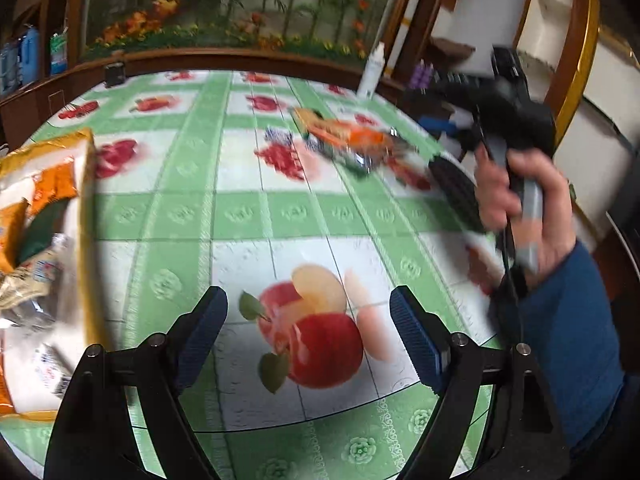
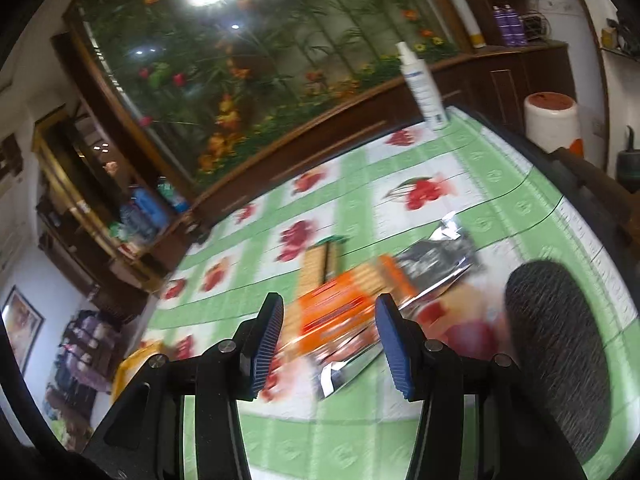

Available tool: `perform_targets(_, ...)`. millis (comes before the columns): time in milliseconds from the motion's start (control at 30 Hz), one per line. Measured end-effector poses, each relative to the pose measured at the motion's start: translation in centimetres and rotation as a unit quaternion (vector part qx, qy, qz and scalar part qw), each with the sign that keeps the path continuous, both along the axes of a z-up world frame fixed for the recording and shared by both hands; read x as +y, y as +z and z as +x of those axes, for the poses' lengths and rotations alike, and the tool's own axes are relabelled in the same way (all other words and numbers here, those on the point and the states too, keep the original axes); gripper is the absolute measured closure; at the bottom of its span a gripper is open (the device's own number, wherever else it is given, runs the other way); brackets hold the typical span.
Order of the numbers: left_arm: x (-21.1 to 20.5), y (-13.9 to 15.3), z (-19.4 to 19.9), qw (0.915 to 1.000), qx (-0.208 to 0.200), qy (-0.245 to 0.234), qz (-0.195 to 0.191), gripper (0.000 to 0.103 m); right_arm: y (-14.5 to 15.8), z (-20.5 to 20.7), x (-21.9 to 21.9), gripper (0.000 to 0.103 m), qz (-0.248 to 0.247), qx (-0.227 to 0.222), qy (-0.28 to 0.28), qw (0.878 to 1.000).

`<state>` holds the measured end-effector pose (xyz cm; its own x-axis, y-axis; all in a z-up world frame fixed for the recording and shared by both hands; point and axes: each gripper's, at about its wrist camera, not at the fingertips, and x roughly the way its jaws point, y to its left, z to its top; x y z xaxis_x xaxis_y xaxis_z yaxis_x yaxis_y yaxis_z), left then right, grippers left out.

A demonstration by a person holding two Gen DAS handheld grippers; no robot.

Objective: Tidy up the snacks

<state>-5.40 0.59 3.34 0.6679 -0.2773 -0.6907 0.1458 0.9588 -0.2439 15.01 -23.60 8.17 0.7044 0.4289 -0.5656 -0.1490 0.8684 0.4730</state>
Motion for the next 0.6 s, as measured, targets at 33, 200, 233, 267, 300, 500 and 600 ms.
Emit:
perform_targets(33, -0.2, -0.3, 0.1, 1.0, 0.006, -0.001, 0.004, 0.019, -0.1, 0.8, -0.1, 0.052, -0.005, 0.001, -0.009, 1.0)
perform_targets(200, 0.2, -0.9, 0.3, 0.9994, 0.028, -0.004, -0.02, 0.019, -1.0, 4.6, -0.2, 0.052, 0.003, 0.021, -0.015, 1.0)
perform_targets(233, 0.4, -1.0, 0.3, 0.9992, 0.031, -0.003, -0.025, 0.02, -1.3, 5.4, 0.3, 0.052, -0.003, 0.028, -0.013, 1.0)
perform_targets(267, 0.5, -1.1, 0.3, 0.999, 0.032, -0.004, -0.032, 0.02, -1.7, 6.5, 0.8, 0.052, -0.014, 0.033, -0.01, 0.999)
perform_targets(300, 0.6, -1.2, 0.3, 0.9987, 0.034, -0.004, -0.037, 0.019, -1.9, 6.9, 0.9, 0.052, -0.018, 0.033, -0.008, 0.999)
perform_targets(500, 0.7, -1.5, 0.7, 0.9978, 0.044, -0.004, -0.049, 0.02, -5.6, 9.3, 3.6, 0.052, -0.04, 0.08, 0.041, 0.995)
perform_targets(600, 1.1, -1.3, 0.5, 0.9976, 0.035, 0.0, -0.059, 0.02, -6.1, 8.0, 5.9, 0.052, -0.027, 0.117, 0.112, 0.986)
